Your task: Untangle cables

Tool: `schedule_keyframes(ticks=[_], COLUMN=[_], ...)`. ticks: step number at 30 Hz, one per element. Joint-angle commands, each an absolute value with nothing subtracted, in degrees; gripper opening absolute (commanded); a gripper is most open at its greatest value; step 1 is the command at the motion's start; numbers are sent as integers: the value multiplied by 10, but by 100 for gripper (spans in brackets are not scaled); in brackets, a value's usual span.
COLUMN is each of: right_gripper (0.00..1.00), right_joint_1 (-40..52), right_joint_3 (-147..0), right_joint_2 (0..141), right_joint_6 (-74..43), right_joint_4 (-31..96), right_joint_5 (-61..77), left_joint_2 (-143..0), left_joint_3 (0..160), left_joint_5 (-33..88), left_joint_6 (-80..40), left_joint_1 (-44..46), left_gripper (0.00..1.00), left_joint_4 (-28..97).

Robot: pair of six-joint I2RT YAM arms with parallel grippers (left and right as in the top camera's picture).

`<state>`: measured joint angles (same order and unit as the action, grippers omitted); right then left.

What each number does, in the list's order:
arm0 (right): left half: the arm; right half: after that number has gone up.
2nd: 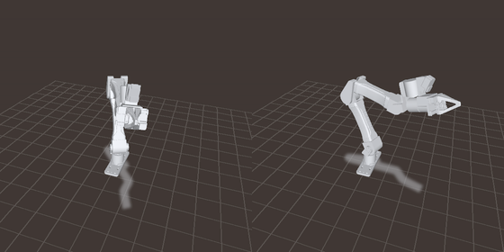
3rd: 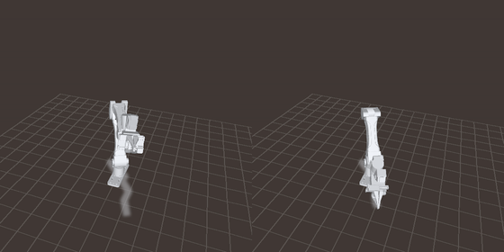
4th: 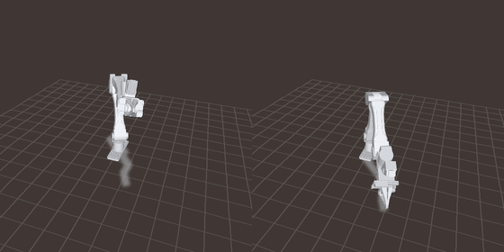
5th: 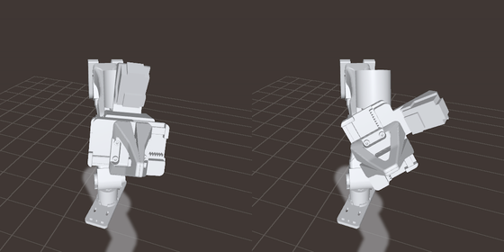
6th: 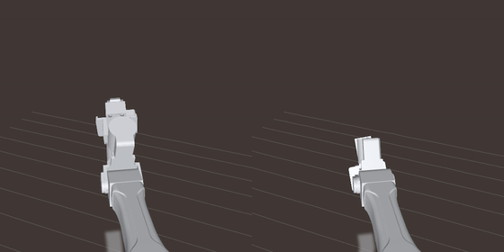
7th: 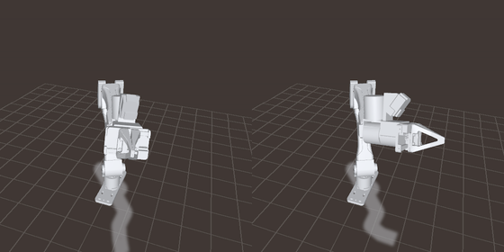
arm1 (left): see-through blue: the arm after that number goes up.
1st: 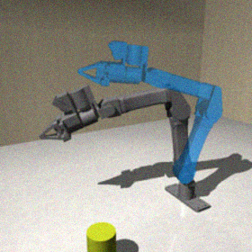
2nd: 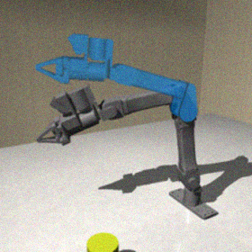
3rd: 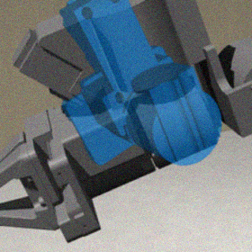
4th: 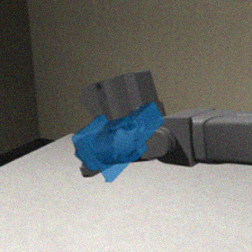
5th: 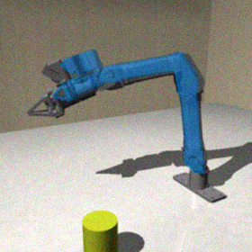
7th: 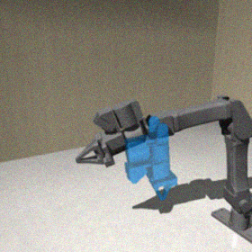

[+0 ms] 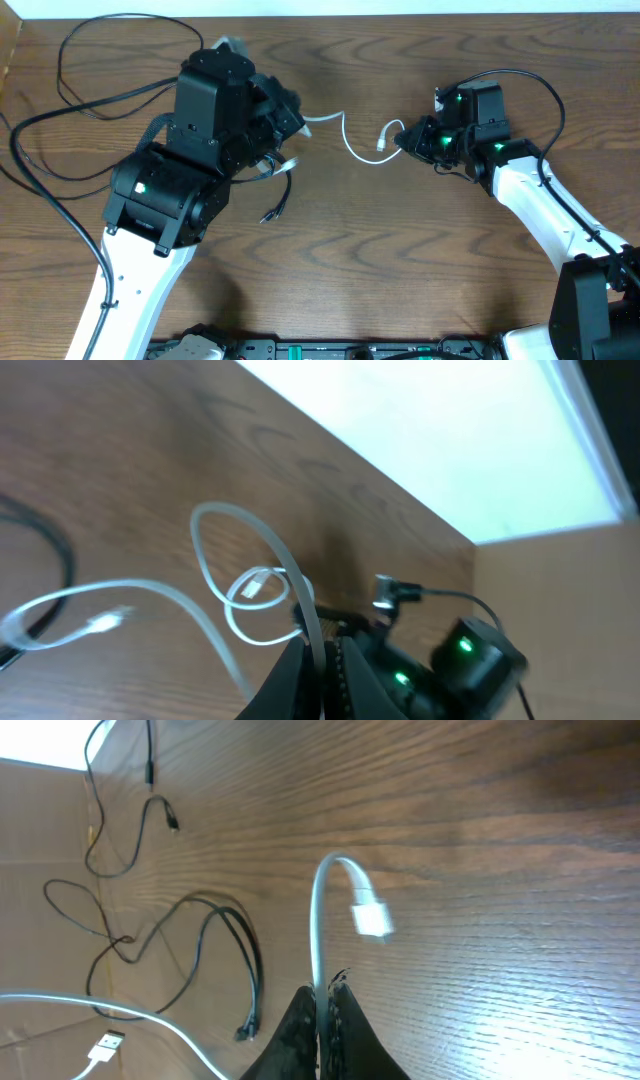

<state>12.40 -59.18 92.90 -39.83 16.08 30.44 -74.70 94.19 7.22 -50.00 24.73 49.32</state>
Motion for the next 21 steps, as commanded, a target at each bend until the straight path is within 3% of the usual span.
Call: schedule_keyframes(ticks=[1, 3, 5, 7, 10, 12, 14, 21], right_gripper=[11, 12, 22, 37, 81, 94, 99, 99], right_joint_1=[124, 124, 123, 117, 96, 79, 55, 4], right_joint_3=[-595, -595, -595, -595, -597, -597, -597, -597], right_joint_2=[925, 925, 925, 925, 925, 925, 925, 925], right_joint_6=[-400, -400, -393, -378, -376, -375, -357, -335], right_joint_4=[163, 163, 160, 145, 117, 101, 81, -7], right_joint_5=[321, 321, 333, 369, 439, 477, 525, 664], left_joint_2=[-748, -748, -748, -748, -748, -748, -748, -748], left_joint_3=[946, 946, 946, 946, 946, 946, 946, 946], left_joint_5=[114, 116, 120, 136, 160, 178, 201, 281], left_joint_6=[-456, -446, -433, -416, -400, -388, -381, -382], left_joint_1=[244, 244, 245, 245, 245, 245, 245, 246], left_gripper=[7, 8, 7, 7, 7, 7, 7, 7], left_joint_4=[483, 484, 485, 485, 484, 478, 474, 444])
